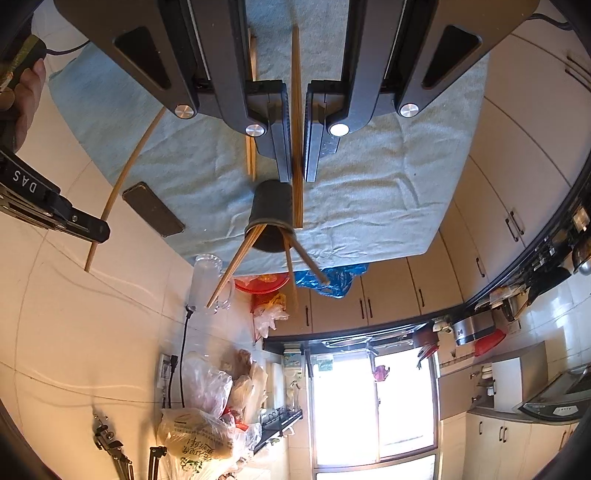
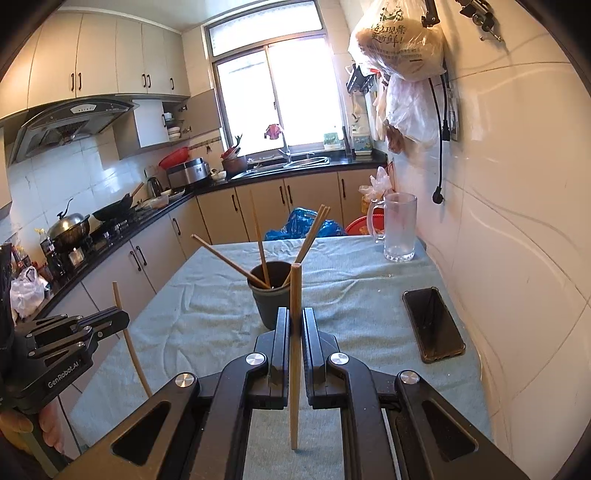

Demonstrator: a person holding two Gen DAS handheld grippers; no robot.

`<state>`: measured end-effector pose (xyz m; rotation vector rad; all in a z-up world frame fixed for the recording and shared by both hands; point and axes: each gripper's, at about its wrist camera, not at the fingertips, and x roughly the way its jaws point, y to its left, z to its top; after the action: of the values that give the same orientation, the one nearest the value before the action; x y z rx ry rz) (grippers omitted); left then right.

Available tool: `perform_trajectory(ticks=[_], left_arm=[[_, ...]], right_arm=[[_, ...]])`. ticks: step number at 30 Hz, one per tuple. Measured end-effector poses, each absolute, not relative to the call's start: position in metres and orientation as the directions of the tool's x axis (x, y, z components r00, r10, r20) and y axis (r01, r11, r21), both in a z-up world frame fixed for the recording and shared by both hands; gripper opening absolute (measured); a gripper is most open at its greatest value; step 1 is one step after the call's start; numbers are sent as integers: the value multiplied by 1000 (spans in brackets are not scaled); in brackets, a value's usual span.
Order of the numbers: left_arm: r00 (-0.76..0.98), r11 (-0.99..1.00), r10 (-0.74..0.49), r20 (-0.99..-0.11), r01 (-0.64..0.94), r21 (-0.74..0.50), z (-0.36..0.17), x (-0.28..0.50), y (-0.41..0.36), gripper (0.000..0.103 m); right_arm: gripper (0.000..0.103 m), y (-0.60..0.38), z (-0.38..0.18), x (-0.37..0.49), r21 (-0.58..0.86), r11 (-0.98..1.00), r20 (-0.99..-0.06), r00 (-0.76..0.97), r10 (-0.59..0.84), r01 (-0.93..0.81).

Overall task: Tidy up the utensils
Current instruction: 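Raise the left tool's chopstick upright over the holder while the right tool raises its own, then drop the left tool's chopstick into the holder and open while the right tool drops its own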

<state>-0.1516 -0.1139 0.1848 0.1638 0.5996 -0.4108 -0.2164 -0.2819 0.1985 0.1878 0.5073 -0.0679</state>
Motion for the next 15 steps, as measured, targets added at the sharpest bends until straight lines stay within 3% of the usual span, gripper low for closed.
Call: perform_trajectory(ticks=[9, 15], left_arm=[[737, 880, -401, -545, 474, -6, 225, -128, -128, 6], [760, 876, -441, -477, 481, -43, 267, -100, -143, 6]], right_arm=[[7, -289, 216, -188, 155, 982, -470, 883, -20, 104], [7, -289, 242, -155, 158, 983, -418, 908, -20, 94]])
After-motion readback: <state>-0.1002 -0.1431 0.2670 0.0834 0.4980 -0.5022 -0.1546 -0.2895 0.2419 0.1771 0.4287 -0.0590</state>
